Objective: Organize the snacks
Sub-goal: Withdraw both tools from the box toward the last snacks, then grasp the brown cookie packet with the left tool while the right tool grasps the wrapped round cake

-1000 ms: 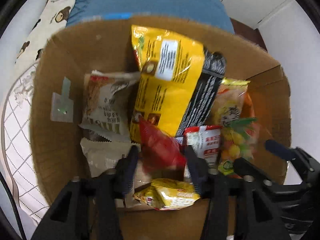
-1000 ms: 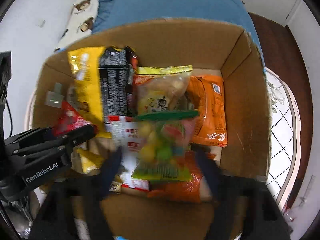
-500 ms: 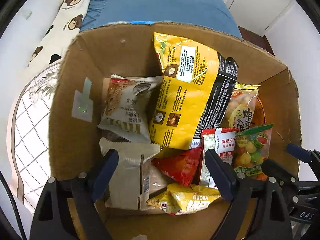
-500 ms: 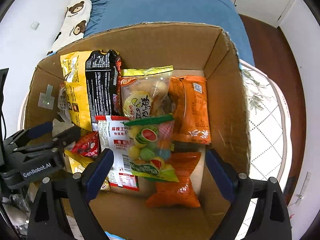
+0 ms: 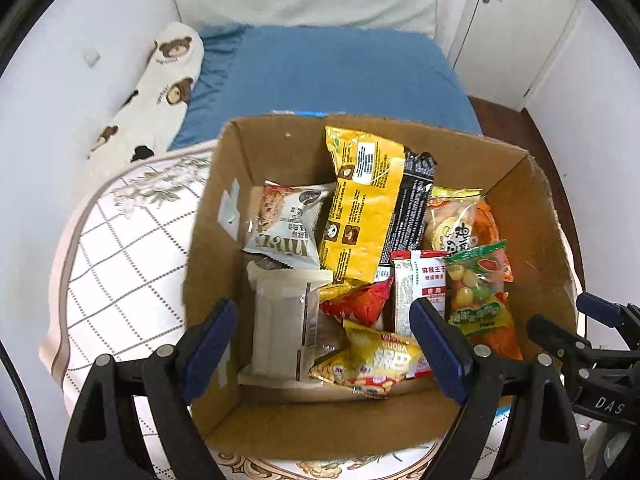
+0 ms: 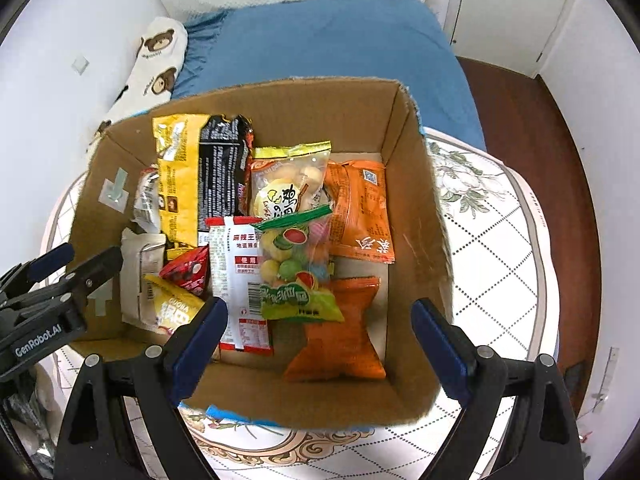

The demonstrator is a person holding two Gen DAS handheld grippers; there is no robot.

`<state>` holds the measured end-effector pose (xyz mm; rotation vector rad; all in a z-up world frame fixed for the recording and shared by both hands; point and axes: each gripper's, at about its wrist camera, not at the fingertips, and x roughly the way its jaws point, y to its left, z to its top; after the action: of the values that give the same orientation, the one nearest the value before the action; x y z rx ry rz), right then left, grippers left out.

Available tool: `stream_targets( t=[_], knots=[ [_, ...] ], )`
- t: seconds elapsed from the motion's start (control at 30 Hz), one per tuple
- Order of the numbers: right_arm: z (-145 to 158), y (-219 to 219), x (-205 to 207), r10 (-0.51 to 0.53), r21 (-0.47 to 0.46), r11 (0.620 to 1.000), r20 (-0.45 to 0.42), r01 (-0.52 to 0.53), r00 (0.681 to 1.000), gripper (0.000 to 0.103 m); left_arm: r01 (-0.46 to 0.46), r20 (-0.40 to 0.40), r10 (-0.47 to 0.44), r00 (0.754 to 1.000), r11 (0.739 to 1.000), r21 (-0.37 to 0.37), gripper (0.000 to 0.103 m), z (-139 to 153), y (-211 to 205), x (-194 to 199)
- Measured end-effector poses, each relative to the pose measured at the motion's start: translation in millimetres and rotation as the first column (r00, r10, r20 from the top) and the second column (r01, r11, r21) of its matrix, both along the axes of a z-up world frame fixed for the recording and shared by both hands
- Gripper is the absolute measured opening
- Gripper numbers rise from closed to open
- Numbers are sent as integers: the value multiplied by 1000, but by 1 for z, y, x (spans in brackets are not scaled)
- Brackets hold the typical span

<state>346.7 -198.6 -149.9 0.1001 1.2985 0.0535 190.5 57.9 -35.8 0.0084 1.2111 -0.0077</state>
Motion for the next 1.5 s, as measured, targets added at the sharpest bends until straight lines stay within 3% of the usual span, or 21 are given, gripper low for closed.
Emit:
stream_targets(
  t=[0.57,1.03,1.2,1.27,1.3,1.33,1.5],
  knots=[
    [82,11,-93,18,-2,1000,234,-19,972,95,16,181,-18,983,1000,12,88,59,-11,-87],
    [111,3,-161,-28,82,997,338,0,941,95,8,280,-13,960,1000,19,88,93,-16,-140],
    [77,-12,-162,-68,175,984,254,23,965,94,13,246,-30,969,997,69,88,70,-18,-143],
    [48,-19,-159,-78,194,980,187,42,979,79,23,211,-45,976,994,106,88,51,-20,-142],
    [36,-21,-157,-80,199,979,158,48,984,62,41,180,-66,981,990,137,88,34,-23,-140],
    [21,-23,-155,-84,207,977,121,58,989,59,58,156,-84,984,985,165,88,20,-26,-139],
    [-49,-35,-147,-116,199,973,2,114,993,59,214,-37,-211,977,944,252,88,-56,-45,-126]
  ],
)
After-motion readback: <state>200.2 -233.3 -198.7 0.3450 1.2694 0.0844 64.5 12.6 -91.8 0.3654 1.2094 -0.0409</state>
